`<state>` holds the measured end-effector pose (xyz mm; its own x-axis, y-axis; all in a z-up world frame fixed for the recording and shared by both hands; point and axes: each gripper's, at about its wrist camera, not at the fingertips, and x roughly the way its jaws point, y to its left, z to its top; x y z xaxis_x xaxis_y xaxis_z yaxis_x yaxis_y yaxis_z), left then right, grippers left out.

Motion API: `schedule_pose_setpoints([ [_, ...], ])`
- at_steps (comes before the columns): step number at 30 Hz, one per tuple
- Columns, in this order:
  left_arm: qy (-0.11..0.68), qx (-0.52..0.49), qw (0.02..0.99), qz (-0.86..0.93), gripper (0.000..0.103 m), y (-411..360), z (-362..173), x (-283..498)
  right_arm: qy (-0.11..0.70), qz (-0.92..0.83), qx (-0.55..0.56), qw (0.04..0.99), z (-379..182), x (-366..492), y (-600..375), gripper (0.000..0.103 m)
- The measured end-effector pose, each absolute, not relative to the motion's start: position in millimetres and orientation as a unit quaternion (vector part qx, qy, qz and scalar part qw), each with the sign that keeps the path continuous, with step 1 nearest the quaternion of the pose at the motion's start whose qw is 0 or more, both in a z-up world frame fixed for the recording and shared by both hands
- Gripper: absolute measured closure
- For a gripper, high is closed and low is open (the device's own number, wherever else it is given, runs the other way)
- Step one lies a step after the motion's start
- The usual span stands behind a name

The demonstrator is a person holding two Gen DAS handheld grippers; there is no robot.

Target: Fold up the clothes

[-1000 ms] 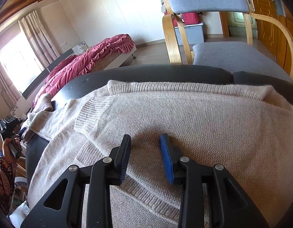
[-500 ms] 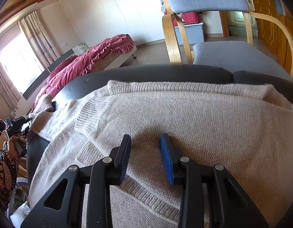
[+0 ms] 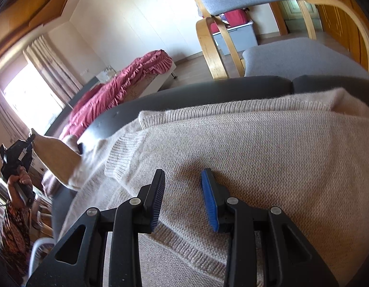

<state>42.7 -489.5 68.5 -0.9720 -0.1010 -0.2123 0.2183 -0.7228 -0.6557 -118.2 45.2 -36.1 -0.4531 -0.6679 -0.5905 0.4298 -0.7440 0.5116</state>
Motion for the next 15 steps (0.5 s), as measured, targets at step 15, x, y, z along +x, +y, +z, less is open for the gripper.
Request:
schedule_pose_setpoints([
  [15, 0.289, 0.176, -0.141, -0.93, 0.095, -250.7, 90.7, -33.4, -0.207, -0.825, 0.406, 0.335, -37.5, -121.5, 60.6, 0.068],
])
